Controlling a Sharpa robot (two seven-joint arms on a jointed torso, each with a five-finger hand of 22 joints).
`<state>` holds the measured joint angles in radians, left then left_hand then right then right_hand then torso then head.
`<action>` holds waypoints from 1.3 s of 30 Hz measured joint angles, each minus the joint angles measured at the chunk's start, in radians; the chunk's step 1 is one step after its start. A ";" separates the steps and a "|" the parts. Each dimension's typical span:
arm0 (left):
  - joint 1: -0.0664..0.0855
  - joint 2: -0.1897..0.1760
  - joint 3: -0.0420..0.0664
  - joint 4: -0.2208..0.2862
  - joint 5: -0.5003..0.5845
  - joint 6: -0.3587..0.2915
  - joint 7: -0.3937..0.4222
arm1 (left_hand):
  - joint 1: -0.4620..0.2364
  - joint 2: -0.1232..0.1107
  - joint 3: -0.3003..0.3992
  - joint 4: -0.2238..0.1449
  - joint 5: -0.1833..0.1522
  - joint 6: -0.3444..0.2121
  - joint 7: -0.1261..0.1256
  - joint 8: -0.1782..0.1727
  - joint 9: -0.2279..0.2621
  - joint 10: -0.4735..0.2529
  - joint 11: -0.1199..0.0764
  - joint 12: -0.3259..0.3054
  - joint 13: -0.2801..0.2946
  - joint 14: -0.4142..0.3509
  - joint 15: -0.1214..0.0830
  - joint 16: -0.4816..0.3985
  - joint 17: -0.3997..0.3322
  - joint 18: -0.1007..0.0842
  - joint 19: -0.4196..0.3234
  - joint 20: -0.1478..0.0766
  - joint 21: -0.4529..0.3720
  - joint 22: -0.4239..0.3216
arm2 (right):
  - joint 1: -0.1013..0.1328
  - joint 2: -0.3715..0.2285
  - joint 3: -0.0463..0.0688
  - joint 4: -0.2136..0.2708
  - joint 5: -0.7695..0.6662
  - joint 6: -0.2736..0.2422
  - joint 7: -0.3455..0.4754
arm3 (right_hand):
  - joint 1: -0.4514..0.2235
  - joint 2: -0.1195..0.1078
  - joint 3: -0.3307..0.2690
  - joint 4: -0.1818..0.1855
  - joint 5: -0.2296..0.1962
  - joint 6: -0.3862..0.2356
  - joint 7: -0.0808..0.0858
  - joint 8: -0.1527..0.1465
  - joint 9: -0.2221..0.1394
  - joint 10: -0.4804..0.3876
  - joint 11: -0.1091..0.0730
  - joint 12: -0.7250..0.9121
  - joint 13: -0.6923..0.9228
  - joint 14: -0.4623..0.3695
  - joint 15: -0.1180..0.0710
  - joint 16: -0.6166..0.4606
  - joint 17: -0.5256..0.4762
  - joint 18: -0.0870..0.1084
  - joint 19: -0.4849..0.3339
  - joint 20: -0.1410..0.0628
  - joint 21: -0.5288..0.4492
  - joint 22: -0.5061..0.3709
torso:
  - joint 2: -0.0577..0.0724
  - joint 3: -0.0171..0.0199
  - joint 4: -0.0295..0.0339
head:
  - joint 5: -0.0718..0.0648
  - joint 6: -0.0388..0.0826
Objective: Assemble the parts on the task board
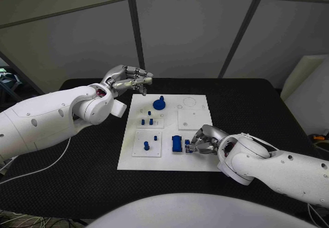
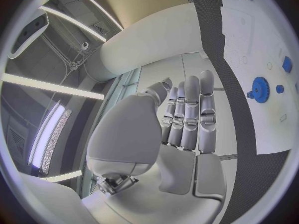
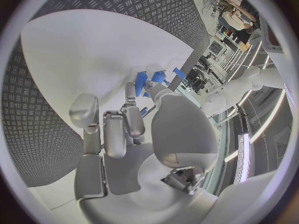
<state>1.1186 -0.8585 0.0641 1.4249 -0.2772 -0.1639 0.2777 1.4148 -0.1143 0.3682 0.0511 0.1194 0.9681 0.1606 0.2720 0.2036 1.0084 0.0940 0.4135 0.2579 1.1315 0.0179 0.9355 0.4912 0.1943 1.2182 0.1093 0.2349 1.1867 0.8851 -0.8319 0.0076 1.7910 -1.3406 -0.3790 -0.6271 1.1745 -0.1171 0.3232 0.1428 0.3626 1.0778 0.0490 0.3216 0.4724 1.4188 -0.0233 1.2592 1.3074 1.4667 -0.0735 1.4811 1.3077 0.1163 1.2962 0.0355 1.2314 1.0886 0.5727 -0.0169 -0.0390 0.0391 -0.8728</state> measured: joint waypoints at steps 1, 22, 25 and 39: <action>0.000 0.000 0.000 0.000 0.000 0.000 0.000 | 0.000 0.000 0.000 0.000 0.000 0.000 0.000 0.000 0.000 0.000 0.000 0.000 0.000 0.000 0.000 0.000 0.000 0.000 0.000 0.000 0.000 0.000 | 0.000 0.001 0.000 -0.001 0.000 0.001 -0.001 | -0.002 0.002 -0.002 0.002 0.000 0.002 -0.002 0.000 0.000 0.002 -0.002 0.004 0.000 0.000 0.000 0.000 0.000 0.000 0.002 -0.002 0.000 0.000 | 0.000 0.0000 -0.0001 | 0.000 0.000; 0.000 -0.001 0.000 0.001 0.000 0.004 -0.003 | 0.000 0.000 0.000 0.000 0.000 0.000 0.000 0.000 0.000 0.001 0.001 0.000 0.000 0.000 0.000 0.000 0.000 0.000 0.000 0.000 0.000 0.000 | -0.001 0.010 -0.002 -0.010 -0.015 0.005 -0.013 | -0.113 0.000 -0.120 0.083 0.093 0.014 -0.011 0.018 0.025 0.012 -0.005 0.022 0.000 0.000 -0.007 0.004 0.000 0.000 0.005 -0.005 0.000 0.006 | 0.000 0.0001 -0.0008 | -0.001 0.000; 0.000 -0.001 0.000 0.001 0.000 0.004 -0.003 | 0.000 0.000 0.000 0.000 0.000 0.000 0.000 0.000 0.000 0.001 0.001 0.000 0.000 0.000 0.000 0.000 0.000 0.000 0.000 0.000 0.000 0.000 | -0.001 0.010 -0.002 -0.010 -0.017 0.005 -0.013 | -0.113 0.000 -0.144 0.093 0.102 0.014 -0.011 0.018 0.028 0.012 -0.005 0.022 0.000 0.000 -0.007 0.004 0.000 0.000 0.005 -0.005 0.000 0.006 | 0.000 0.0001 -0.0006 | 0.000 0.000; 0.000 -0.003 0.000 0.001 0.000 0.005 -0.004 | 0.000 0.000 0.000 0.000 0.000 0.000 0.000 0.000 0.000 0.001 0.001 0.000 0.000 0.000 0.000 0.000 0.000 0.000 0.000 0.000 0.000 0.000 | -0.002 -0.026 -0.002 0.000 -0.026 -0.010 0.015 | -0.111 0.003 -0.206 0.113 0.099 -0.006 0.001 0.016 0.033 0.012 -0.005 0.010 0.001 0.000 -0.007 0.002 0.000 0.000 0.004 -0.006 -0.008 -0.008 | -0.001 0.0006 -0.0006 | 0.003 0.000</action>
<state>1.1187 -0.8613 0.0641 1.4256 -0.2772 -0.1584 0.2738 1.4148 -0.1143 0.3681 0.0511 0.1194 0.9681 0.1606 0.2720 0.2035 1.0099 0.0954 0.4135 0.2576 1.1315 0.0179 0.9355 0.4916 0.1942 1.2182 0.1093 0.2349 1.1869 0.8836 -0.8575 0.0053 1.7911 -1.3670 -0.3890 -0.6117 1.0635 -0.1136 0.1167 0.2560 0.4614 1.0718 0.0503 0.3372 0.5050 1.4307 -0.0283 1.2693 1.3080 1.4668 -0.0806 1.4832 1.3075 0.1162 1.3001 0.0298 1.2234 1.0801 0.5716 -0.0163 -0.0396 0.0423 -0.8728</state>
